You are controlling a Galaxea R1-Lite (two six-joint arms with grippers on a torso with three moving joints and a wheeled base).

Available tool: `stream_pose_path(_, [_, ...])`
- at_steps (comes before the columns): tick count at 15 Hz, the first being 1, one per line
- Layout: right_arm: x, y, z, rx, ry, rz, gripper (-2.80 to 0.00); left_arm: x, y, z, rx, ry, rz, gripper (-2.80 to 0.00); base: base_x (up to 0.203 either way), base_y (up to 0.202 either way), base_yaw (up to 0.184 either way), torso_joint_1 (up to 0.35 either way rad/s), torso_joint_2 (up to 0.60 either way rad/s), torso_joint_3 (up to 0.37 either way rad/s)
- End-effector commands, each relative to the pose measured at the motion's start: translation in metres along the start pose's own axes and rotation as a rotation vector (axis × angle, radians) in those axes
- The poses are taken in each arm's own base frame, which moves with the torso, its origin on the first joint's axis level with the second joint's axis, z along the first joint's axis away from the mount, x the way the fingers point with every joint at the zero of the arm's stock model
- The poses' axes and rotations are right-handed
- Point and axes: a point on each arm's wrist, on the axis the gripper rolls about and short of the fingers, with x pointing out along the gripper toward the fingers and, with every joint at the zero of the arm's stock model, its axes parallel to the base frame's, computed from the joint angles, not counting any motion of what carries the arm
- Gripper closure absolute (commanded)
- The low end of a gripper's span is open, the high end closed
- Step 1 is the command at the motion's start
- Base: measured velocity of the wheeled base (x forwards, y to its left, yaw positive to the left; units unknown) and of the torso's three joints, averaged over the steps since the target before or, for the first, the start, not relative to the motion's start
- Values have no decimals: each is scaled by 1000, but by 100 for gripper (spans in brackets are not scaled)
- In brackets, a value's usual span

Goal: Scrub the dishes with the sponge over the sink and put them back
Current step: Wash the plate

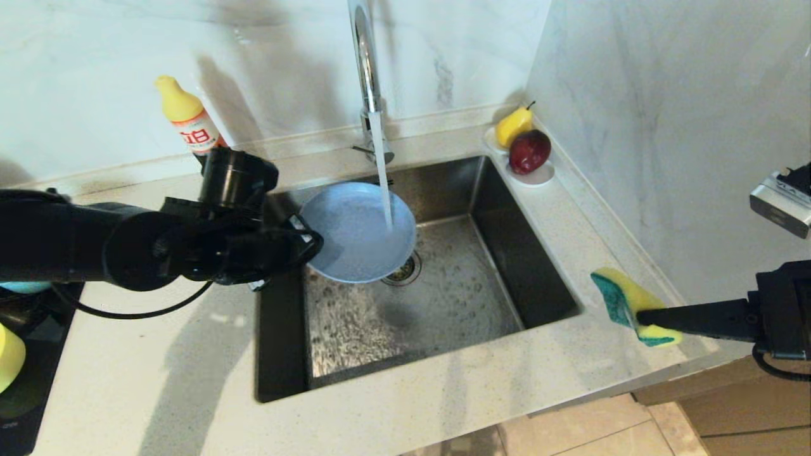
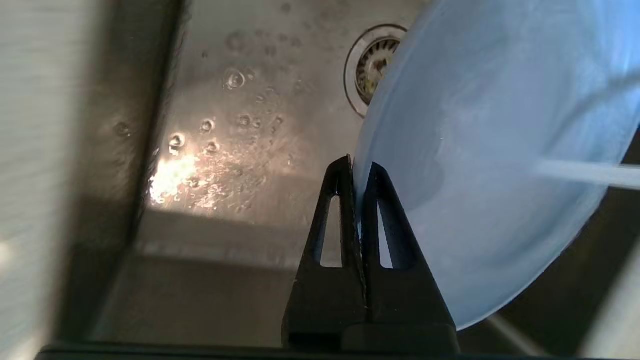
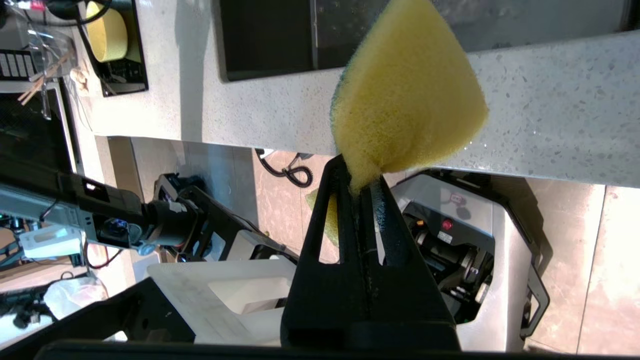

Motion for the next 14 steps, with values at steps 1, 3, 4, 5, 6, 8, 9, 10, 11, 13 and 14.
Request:
stream_pose_path(1, [2, -2, -3, 8, 12, -2, 0, 21, -14, -15, 26, 20, -1, 0, 0, 0, 0, 0, 0, 0])
stream_pose_path(3, [2, -2, -3, 6, 13, 0, 0, 24, -27, -15, 43, 10, -30, 0, 0, 0, 0, 0, 0, 0])
stream_pose_path(4, [1, -2, -3, 5, 11, 0, 0, 26, -31, -12, 50, 2, -41, 0, 0, 0, 0, 0, 0, 0])
stream_pose_path(5, [1, -2, -3, 5, 11, 0, 0, 28, -33, -12, 54, 3, -46, 0, 0, 0, 0, 0, 0, 0])
stream_pose_path(6, [3, -2, -3, 5, 14, -1, 0, 28, -35, -14, 62, 14, -56, 0, 0, 0, 0, 0, 0, 0])
stream_pose_path(8, [3, -2, -2, 0, 8, 2, 0, 25, -41, -22, 81, 61, -102, 0, 0, 0, 0, 0, 0, 0])
stream_pose_path(9, [3, -2, -1, -2, 5, 3, 0, 25, -43, -26, 87, 69, -104, 0, 0, 0, 0, 0, 0, 0])
stream_pose_path(10, [3, -1, 0, -11, -13, 9, 0, 24, -44, -33, 100, 90, -106, 0, 0, 0, 0, 0, 0, 0])
stream_pose_path(11, [2, -1, 0, -13, -17, 11, 0, 23, -44, -41, 115, 111, -107, 0, 0, 0, 0, 0, 0, 0])
stream_pose_path(13, [1, -1, -1, -13, -17, 11, 0, 20, -45, -45, 129, 123, -112, 0, 0, 0, 0, 0, 0, 0])
stream_pose_path(14, [1, -1, -2, -11, -15, 9, 0, 19, -41, -48, 143, 136, -98, 0, 0, 0, 0, 0, 0, 0])
